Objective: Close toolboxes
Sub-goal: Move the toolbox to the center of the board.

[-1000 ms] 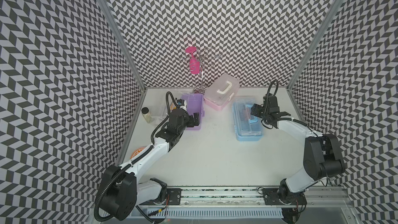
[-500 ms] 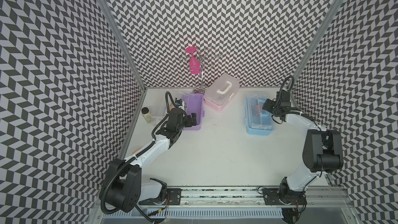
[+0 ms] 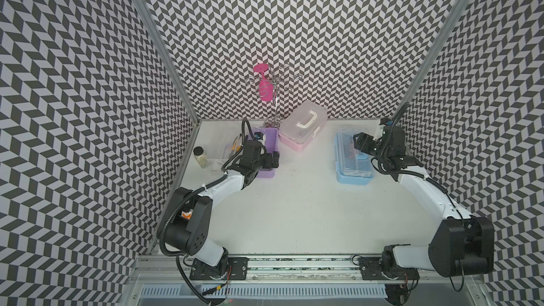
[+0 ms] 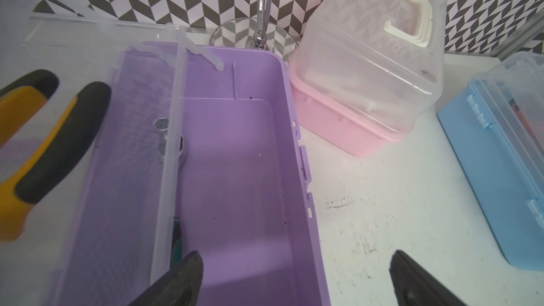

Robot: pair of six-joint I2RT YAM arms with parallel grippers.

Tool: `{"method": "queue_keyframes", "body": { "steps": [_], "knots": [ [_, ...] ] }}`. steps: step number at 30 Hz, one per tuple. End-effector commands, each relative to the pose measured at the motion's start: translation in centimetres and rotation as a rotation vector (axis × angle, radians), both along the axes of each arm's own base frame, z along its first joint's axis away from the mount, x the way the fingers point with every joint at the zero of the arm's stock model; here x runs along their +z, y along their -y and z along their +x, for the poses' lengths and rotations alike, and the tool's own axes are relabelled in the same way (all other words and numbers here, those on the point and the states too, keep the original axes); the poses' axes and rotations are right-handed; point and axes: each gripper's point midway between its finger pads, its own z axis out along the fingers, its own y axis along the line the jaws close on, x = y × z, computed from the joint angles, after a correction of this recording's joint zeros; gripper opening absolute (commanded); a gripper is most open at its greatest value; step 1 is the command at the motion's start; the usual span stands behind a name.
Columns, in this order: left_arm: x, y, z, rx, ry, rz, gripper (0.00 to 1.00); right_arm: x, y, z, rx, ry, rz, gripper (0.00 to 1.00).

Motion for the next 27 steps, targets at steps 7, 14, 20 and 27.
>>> {"method": "queue_keyframes", "body": {
  "steps": [7, 14, 20, 27],
  "knots": [
    [-4.0, 4.1, 0.2, -0.092, -0.092, 0.048, 0.99, -1.7, -5.7, -2.1, 0.207, -0.006, 0.042, 0.77],
    [-7.2, 6.4, -2.9, -0.152, -0.177, 0.076, 0.99, -3.5, -8.7, -2.8, 0.298, -0.043, 0.07, 0.77],
    [-7.9, 8.7, -5.8, -0.222, -0.207, 0.083, 0.99, -4.9, -10.3, -3.2, 0.352, -0.071, 0.102, 0.76],
    [-7.5, 11.9, -10.3, -0.318, -0.229, 0.074, 0.99, -6.6, -10.7, -3.4, 0.371, -0.114, 0.106, 0.76]
  ]
}}
